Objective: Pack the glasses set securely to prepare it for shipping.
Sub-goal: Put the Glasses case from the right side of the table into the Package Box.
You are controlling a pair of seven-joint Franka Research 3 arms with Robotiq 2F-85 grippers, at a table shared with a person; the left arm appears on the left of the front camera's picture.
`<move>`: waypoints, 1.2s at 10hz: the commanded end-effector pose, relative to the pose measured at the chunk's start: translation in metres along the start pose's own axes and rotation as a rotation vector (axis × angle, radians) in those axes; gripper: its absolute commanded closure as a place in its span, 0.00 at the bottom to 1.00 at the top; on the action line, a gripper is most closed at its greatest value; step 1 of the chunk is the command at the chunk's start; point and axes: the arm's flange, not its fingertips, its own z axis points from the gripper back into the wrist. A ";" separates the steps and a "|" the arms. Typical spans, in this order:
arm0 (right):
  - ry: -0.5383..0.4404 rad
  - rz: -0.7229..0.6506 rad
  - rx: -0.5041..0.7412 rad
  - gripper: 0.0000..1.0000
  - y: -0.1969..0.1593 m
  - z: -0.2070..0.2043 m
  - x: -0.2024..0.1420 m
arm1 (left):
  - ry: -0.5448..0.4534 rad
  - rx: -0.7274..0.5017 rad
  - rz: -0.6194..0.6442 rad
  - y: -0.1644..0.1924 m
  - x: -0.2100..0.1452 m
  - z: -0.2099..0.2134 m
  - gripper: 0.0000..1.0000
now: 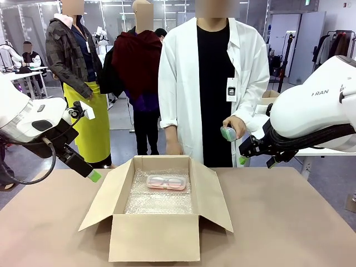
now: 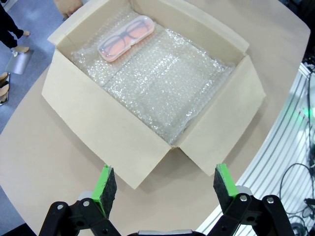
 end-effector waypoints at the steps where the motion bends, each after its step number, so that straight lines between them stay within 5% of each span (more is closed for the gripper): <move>1: 0.002 0.010 0.010 0.00 -0.001 -0.001 0.000 | -0.007 -0.012 -0.007 0.001 -0.001 0.001 0.00; 12: 0.002 0.010 0.010 0.00 -0.001 -0.001 0.000 | -0.007 -0.012 -0.007 0.001 -0.001 0.001 0.00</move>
